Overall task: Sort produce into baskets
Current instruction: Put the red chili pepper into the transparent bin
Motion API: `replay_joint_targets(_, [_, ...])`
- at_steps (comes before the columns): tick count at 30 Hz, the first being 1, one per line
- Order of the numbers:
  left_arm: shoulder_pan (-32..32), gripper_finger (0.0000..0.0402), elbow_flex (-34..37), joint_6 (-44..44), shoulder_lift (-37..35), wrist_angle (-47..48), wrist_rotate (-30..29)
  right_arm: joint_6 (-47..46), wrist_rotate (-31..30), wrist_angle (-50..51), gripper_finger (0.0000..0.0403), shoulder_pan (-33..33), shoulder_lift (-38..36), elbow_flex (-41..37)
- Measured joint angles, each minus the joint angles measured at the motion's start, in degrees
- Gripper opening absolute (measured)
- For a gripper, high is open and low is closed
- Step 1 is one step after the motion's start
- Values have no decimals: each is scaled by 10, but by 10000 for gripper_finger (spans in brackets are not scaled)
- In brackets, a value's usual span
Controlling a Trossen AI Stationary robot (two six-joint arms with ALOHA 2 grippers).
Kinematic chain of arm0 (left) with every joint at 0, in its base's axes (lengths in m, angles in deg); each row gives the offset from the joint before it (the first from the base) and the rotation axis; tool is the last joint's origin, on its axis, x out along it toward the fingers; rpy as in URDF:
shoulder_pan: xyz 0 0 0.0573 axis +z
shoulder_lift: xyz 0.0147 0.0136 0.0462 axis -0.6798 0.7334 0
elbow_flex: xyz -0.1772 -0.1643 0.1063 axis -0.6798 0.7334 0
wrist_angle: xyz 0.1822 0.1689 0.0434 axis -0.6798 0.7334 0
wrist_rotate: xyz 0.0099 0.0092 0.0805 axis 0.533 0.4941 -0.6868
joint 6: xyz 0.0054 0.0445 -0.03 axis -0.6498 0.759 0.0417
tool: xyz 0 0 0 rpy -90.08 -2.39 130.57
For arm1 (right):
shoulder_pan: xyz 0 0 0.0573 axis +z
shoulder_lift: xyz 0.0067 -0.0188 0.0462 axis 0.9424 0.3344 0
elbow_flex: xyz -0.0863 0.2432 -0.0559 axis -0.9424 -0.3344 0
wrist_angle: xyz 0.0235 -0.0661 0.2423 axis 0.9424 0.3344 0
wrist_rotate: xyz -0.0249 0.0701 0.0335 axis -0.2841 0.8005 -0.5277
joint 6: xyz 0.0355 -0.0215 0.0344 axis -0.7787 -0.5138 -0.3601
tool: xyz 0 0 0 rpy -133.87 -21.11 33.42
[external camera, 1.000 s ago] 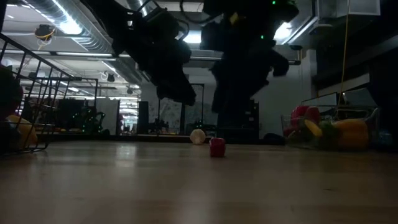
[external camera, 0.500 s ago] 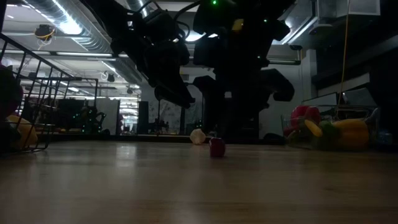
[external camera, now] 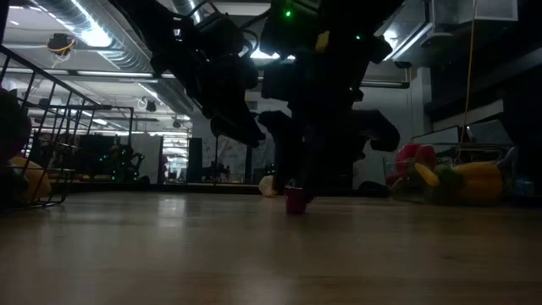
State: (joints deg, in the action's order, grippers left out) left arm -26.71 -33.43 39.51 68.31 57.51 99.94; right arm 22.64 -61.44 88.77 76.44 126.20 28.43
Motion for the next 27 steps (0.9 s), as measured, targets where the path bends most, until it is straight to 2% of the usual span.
replay_joint_targets(8, [0, 189, 0, -1, 0, 0, 0, 1, -31, 16, 237, 0, 15, 0])
replay_joint_targets(27, [0, 189, 0, -1, 0, 0, 0, -3, -28, 25, 237, 0, 18, 1])
